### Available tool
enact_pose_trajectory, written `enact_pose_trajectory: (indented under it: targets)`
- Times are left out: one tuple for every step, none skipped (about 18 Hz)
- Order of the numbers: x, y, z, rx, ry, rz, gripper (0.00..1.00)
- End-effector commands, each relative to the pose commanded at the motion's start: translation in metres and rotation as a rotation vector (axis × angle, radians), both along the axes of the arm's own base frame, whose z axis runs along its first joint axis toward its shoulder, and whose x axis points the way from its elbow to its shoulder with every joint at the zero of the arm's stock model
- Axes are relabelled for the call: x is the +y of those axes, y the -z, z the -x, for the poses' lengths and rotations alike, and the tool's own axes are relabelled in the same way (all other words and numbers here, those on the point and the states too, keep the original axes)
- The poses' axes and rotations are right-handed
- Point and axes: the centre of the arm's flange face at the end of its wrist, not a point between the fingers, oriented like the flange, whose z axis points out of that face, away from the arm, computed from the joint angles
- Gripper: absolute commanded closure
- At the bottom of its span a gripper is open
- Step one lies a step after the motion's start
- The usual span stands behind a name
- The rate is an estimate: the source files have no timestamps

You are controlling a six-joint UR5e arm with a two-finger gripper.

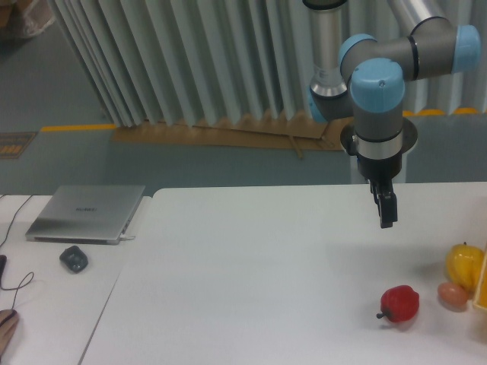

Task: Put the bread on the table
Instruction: 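Raise the open gripper and move it away toward the yellow crate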

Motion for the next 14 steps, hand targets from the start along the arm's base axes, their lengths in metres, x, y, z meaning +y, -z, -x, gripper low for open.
enact_pose_trajectory:
  targets:
    - [-0.0005,0.0000,0.0008,-0.001,0.000,-0.001,0.00]
    - [-0.0005,0.0007,0.0006,-0.003,0.000,-0.001,0.00]
    - [-0.0017,-0.0001,0.0016,-0.003,-0.003,-0.003,0.00]
    - [-0.0017,-0.0001,0.0017,-0.003,-0.002,-0.003,0.00]
    - [-0.0016,-0.0001,0.0016,-0.004,-0.002,-0.005,0.00]
    - [-0.0013,0.0007,0.0019,-0.005,-0.002,-0.003,0.00]
    - [-0.0016,-0.0001,0.0016,-0.004,-0.002,-0.005,0.00]
    - [-0.0013,0.0007,0.0019,-0.005,-0.002,-0.003,0.00]
    - [-0.0015,0.0007,0.0021,-0.003,0.000,-0.001,0.00]
    - [-0.0018,0.0015,0.0020,-0.003,0.004,0.001,0.00]
    - [-0.0013,0.0007,0.0019,-0.005,-0.002,-0.003,0.00]
    - [-0.0011,-0.0014,0.0023,-0.002,-0.003,-0.005,0.00]
    - [-0.0017,0.0006,0.0014,-0.005,-0.003,-0.004,0.00]
    - [-0.0016,0.0016,0.0016,-0.007,-0.003,-0.001,0.00]
